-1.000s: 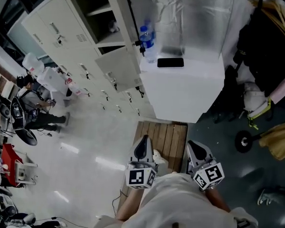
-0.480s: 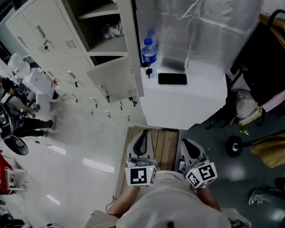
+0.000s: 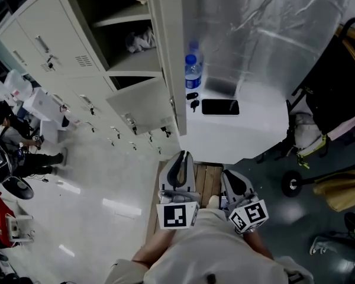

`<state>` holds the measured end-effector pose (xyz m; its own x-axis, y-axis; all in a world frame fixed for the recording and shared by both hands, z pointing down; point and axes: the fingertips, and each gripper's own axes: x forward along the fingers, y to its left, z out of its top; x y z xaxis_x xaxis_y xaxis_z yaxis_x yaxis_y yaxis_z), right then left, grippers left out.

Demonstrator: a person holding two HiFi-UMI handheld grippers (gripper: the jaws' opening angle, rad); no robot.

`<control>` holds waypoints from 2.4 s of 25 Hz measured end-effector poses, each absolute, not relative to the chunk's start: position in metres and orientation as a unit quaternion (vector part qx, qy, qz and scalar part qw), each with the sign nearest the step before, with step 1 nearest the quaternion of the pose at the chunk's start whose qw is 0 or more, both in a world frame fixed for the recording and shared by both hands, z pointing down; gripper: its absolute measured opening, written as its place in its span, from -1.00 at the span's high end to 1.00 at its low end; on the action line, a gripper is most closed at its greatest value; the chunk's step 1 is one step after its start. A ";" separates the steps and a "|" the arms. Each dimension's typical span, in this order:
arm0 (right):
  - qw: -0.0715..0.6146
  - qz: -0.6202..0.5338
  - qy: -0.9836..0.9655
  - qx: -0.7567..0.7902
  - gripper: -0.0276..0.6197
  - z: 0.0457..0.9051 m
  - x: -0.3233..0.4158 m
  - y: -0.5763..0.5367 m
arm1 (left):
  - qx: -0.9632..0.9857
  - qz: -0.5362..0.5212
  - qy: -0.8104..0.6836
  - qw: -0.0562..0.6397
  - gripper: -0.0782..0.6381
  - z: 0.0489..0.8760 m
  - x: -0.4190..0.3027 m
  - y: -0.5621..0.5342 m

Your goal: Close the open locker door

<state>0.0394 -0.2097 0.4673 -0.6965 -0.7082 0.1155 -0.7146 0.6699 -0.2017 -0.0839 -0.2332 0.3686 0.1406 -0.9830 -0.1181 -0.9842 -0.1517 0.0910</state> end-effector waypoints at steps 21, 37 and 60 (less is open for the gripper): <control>0.030 0.116 -0.980 0.162 0.82 0.476 0.033 -0.310 | -0.580 0.053 0.812 0.024 0.51 0.354 -0.083 -0.277; 0.051 0.117 -0.979 0.157 0.82 0.481 0.026 -0.327 | -0.523 0.057 0.850 0.021 0.55 0.356 -0.123 -0.275; 0.073 0.102 -0.976 0.180 0.82 0.486 -0.056 -0.326 | -0.517 0.032 0.855 0.007 0.58 0.361 -0.279 -0.283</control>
<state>-0.0562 -0.3261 0.4864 -0.9248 -0.3362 0.1782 -0.3657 0.9147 -0.1722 -0.2790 -0.2830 0.3610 -0.4656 -0.8839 -0.0442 -0.8848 0.4636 0.0475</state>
